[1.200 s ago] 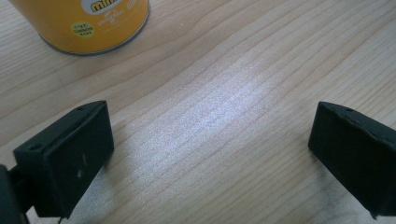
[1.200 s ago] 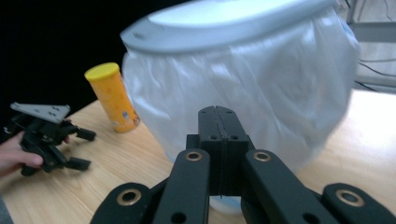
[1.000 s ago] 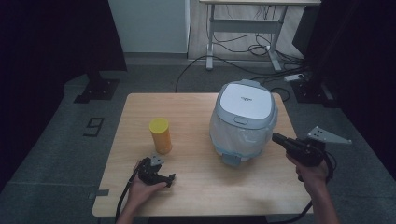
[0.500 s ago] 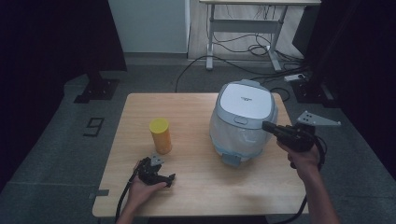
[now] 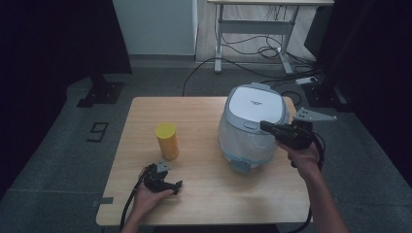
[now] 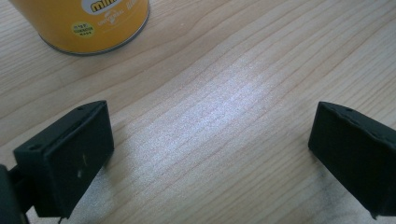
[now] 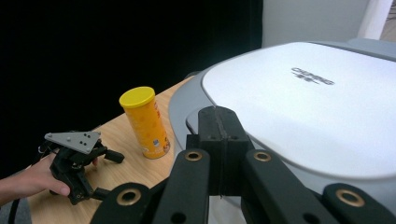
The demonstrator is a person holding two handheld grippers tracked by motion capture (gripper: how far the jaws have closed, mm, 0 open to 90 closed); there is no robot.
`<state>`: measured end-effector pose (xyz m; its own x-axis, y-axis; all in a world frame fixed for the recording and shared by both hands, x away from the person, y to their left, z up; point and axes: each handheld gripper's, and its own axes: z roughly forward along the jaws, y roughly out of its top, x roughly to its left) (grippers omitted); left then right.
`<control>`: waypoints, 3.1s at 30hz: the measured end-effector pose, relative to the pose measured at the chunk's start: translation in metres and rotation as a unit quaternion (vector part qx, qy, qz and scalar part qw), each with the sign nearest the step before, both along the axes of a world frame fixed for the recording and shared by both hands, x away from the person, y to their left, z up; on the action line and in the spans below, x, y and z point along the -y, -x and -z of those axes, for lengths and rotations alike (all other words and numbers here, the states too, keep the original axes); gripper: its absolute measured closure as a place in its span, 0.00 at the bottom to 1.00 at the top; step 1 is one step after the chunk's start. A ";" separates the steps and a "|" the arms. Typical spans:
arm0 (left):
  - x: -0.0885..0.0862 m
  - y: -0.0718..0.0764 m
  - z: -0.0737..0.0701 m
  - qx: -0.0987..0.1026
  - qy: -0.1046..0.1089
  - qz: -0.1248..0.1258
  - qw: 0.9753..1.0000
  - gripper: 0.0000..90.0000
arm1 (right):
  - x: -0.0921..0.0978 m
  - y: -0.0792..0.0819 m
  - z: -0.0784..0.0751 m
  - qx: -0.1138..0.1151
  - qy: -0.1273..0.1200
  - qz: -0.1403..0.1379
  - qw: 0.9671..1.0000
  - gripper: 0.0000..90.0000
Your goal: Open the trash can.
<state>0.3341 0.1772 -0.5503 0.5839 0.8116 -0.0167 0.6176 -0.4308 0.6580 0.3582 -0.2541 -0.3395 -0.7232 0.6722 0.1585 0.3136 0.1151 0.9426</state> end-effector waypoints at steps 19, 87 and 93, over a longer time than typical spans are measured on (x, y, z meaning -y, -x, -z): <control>0.000 0.000 0.000 0.000 0.000 0.000 1.000 0.00 | -0.021 -0.018 0.009 -0.008 -0.009 -0.014 1.000 0.99; 0.000 0.000 0.000 0.001 0.000 0.000 1.000 0.00 | 0.065 0.046 0.165 -0.038 0.059 0.124 0.990 0.26; 0.000 0.000 0.000 0.001 0.000 0.000 1.000 0.00 | 0.067 0.045 0.175 -0.051 0.068 0.129 0.988 0.26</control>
